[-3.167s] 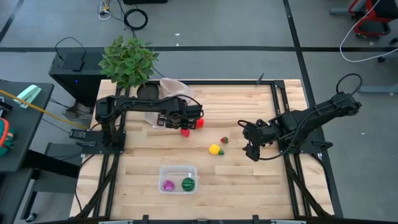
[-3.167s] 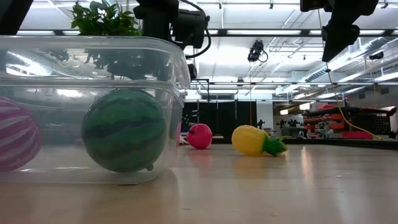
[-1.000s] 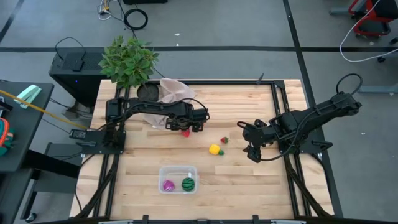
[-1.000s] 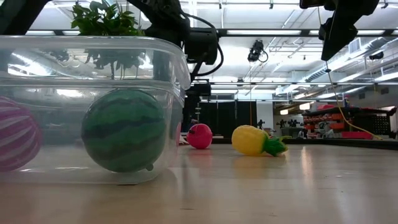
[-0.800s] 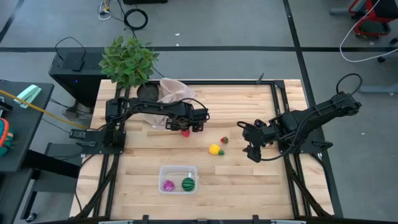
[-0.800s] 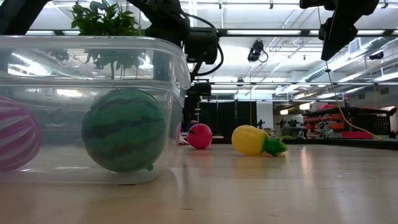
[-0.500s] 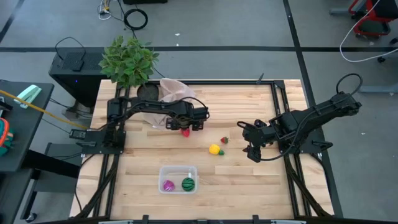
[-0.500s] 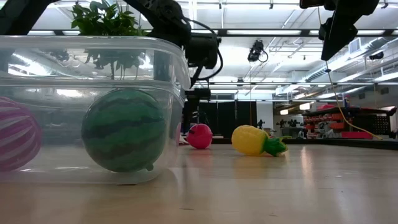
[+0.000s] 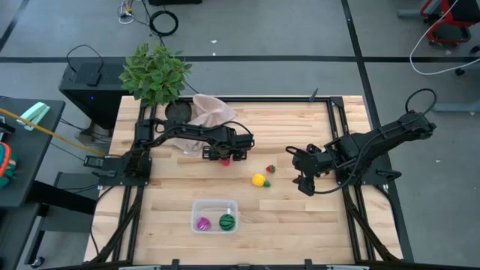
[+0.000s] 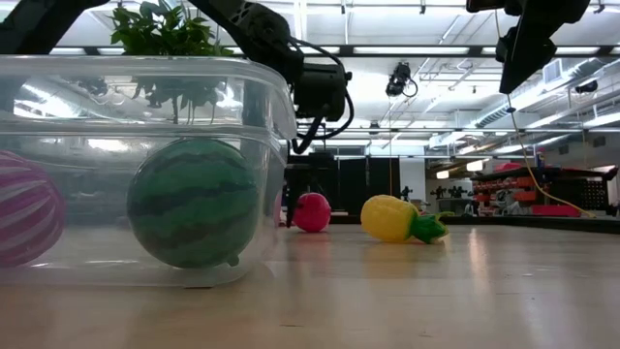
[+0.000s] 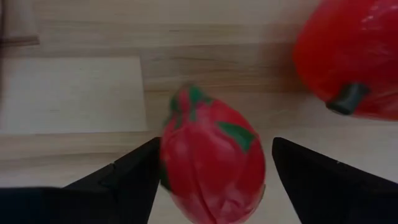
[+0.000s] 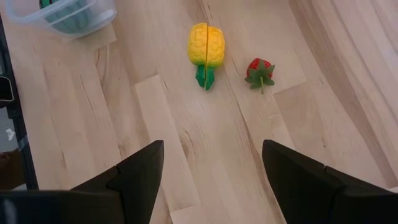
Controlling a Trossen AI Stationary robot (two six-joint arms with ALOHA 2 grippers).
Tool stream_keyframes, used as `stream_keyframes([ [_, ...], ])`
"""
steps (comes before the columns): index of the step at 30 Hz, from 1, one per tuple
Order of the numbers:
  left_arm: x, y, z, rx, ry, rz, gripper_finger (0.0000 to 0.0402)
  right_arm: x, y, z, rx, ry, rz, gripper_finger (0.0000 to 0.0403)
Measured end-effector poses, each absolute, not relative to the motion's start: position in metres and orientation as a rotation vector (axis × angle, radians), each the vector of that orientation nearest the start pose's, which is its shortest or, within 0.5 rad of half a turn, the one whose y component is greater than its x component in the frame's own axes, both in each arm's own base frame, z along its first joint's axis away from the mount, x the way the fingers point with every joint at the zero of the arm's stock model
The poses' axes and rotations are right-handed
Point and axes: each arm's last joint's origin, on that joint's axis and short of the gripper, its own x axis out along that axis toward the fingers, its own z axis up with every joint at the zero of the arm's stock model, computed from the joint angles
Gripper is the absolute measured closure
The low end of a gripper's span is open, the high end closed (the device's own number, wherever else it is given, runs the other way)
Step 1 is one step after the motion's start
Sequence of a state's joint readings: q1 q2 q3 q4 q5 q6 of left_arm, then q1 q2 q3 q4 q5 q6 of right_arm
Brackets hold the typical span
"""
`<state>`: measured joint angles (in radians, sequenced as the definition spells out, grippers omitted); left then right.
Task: Pick and placing Produce into tupperware
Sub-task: Put the dragon fruit into the transparent bin
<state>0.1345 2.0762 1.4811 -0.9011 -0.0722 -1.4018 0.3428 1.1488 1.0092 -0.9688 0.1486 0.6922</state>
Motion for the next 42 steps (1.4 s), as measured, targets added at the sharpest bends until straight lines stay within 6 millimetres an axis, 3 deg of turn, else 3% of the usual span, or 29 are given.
stream_keyframes([
  [11,0.388,0.055,0.151,-1.153,1.113,1.177,0.0166,0.195,0.065,0.283,0.348,1.075,-0.2,0.0126],
  [20,0.391,0.055,0.151,-1.16,1.087,1.159,0.0148,0.196,0.065,0.283,0.334,1.068,-0.207,0.0126],
  [27,0.393,0.049,0.155,-1.162,1.07,1.132,0.0172,0.195,0.065,0.283,0.331,1.068,-0.207,0.0126],
  [35,0.387,0.029,0.187,-1.098,0.999,1.091,0.0154,0.195,0.065,0.283,0.33,1.07,-0.207,0.0126],
  [42,0.37,0.001,0.232,-1.064,0.932,1.007,0.017,0.195,0.065,0.283,0.33,1.07,-0.207,0.0126],
])
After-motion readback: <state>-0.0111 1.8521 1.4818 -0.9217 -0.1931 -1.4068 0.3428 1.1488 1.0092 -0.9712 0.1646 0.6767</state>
